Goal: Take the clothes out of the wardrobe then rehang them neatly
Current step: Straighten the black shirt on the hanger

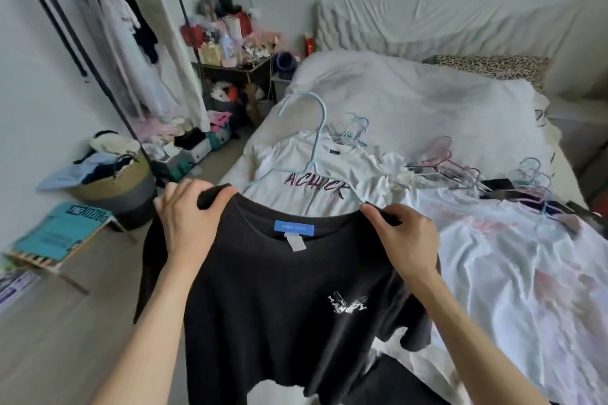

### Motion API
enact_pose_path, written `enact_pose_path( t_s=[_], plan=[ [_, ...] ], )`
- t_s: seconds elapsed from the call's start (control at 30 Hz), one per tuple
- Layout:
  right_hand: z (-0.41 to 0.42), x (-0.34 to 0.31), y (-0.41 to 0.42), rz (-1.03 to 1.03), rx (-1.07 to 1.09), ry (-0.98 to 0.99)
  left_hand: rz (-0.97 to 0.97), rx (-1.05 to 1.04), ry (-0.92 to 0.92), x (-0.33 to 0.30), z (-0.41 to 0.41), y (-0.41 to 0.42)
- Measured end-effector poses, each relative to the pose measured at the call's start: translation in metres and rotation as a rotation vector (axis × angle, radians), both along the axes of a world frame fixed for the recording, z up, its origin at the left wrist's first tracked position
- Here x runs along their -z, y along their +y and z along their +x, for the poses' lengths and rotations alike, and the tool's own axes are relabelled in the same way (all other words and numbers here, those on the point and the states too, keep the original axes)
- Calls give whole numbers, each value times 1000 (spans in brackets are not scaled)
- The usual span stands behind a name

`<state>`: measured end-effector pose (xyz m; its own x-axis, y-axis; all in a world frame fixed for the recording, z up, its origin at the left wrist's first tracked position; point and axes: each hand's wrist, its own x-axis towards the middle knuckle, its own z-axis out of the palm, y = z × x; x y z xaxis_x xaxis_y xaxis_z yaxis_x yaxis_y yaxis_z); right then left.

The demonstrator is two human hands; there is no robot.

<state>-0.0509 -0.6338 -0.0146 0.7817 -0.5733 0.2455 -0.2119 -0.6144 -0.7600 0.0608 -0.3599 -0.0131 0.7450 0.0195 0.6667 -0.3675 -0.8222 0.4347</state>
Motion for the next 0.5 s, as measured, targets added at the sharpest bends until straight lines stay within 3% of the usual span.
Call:
enact_pose_path(
  t_s=[0.23,0.5],
  plan=[
    [122,-30,-35,2,19,-21,30,52,-32,-44,122,-36],
    [199,40,-74,-46,-162,213,181,232,493,29,218,-50]
  ],
)
